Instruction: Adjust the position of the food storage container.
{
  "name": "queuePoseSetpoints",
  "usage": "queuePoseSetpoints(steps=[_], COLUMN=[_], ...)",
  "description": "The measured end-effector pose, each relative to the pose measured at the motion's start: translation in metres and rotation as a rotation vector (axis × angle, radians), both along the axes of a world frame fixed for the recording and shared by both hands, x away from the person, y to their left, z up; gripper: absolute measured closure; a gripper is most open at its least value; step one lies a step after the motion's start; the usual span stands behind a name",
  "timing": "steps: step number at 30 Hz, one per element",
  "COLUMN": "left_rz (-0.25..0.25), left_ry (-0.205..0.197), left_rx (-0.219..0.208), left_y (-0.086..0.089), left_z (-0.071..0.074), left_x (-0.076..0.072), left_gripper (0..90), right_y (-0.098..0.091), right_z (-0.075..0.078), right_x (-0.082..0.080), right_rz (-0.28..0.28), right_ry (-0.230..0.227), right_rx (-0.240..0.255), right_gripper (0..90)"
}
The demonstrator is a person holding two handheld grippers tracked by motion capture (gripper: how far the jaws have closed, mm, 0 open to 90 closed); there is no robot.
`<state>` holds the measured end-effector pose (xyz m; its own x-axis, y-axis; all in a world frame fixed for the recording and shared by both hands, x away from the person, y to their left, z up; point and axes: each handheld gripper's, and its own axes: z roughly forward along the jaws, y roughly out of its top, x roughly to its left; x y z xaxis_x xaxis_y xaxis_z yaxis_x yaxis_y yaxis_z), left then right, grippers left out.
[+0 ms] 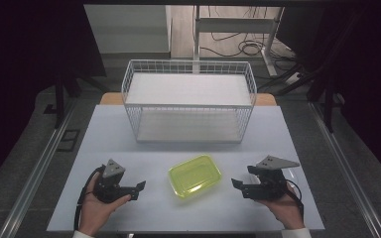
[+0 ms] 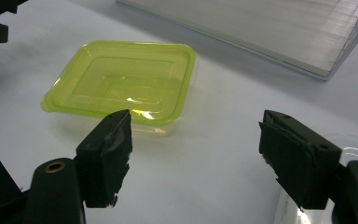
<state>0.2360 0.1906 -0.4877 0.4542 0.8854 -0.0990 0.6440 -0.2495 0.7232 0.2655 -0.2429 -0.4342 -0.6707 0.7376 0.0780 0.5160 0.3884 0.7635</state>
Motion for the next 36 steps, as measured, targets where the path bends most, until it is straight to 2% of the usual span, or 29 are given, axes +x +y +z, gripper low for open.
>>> queuePoseSetpoints(steps=[7,12,18,26,29,30,36], left_rz=[-0.016,-0.018,-0.002,0.001,-0.005,-0.005,-0.016], left_ry=[0.025,0.02,-0.006,0.013,0.015,0.015,0.012], left_rx=[0.003,0.005,-0.006,-0.006,-0.008,-0.008,-0.01], left_y=[0.0,0.006,0.012,0.011,0.011,0.011,0.008], left_z=[-0.002,0.0,0.006,0.003,0.003,0.003,0.004], left_x=[-0.002,-0.007,-0.01,-0.01,-0.01,-0.01,-0.01], left_gripper=[14.1,14.2,14.2,14.3,14.5,14.5,14.5], right_y=[0.002,0.008,0.021,0.027,0.034,0.034,0.059], right_z=[0.0,-0.001,-0.002,-0.006,-0.005,-0.005,-0.006], right_x=[0.001,0.002,0.001,0.002,0.0,0.0,-0.003], right_rz=[-0.006,-0.007,0.037,0.059,0.105,0.105,0.196], right_ry=[0.012,0.015,0.015,0.041,0.065,0.065,0.102], right_rx=[-0.02,-0.041,-0.056,-0.066,-0.071,-0.071,-0.096], right_gripper=[27.6,28.2,28.0,30.4,36.1,36.1,42.7])
